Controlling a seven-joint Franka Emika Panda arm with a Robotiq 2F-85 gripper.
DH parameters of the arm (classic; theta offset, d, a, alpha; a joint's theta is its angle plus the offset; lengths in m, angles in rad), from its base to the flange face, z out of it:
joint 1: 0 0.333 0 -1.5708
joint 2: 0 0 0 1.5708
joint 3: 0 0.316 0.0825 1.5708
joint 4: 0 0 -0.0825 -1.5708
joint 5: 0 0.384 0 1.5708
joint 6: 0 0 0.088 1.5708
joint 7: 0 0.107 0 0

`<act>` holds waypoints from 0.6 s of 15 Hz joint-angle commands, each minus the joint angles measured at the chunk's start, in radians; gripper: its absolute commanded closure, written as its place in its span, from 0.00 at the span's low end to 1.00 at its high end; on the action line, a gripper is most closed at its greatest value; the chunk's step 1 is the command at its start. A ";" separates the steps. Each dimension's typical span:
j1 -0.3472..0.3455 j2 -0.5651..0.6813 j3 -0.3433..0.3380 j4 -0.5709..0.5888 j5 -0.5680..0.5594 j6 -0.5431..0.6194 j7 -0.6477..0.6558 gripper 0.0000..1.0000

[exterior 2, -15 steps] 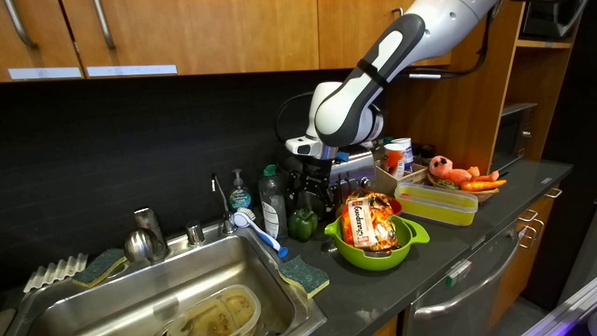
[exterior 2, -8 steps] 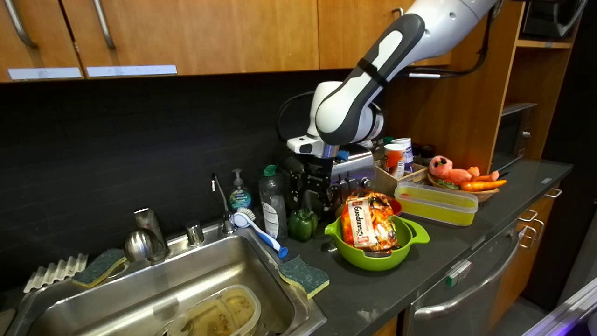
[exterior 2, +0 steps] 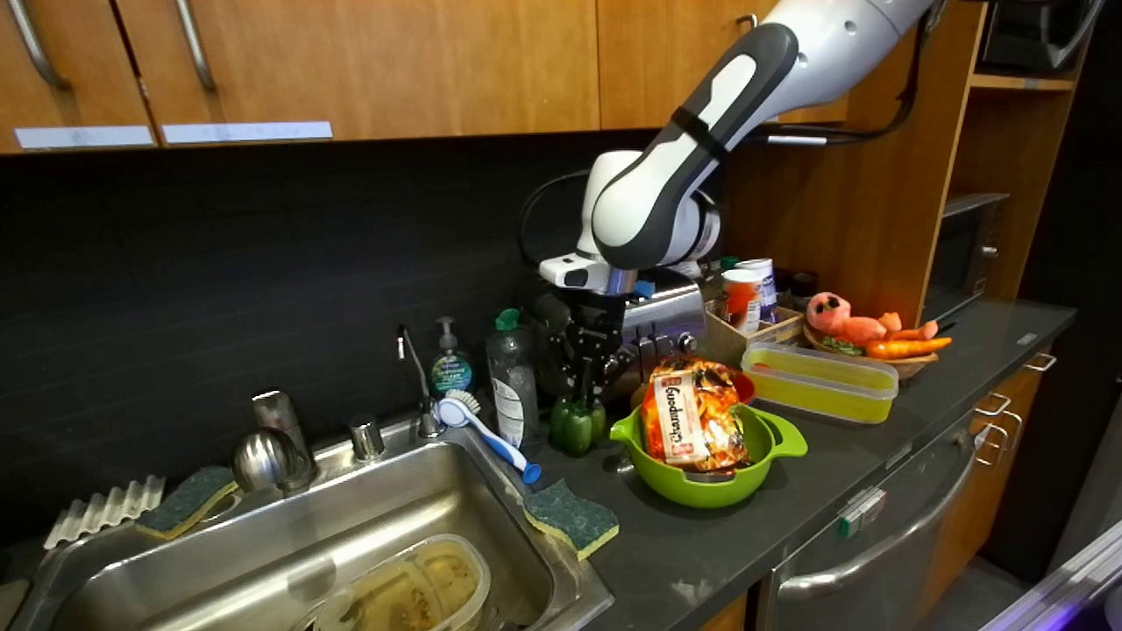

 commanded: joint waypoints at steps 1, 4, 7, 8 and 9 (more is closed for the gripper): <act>-0.006 0.008 0.004 0.019 0.007 -0.023 -0.036 0.95; -0.007 0.008 0.004 0.024 0.009 -0.032 -0.046 0.95; -0.003 0.007 0.005 0.031 0.015 -0.037 -0.047 0.95; -0.001 0.004 0.006 0.031 0.017 -0.028 -0.043 0.95; -0.003 0.004 0.012 0.033 0.025 -0.022 -0.045 0.95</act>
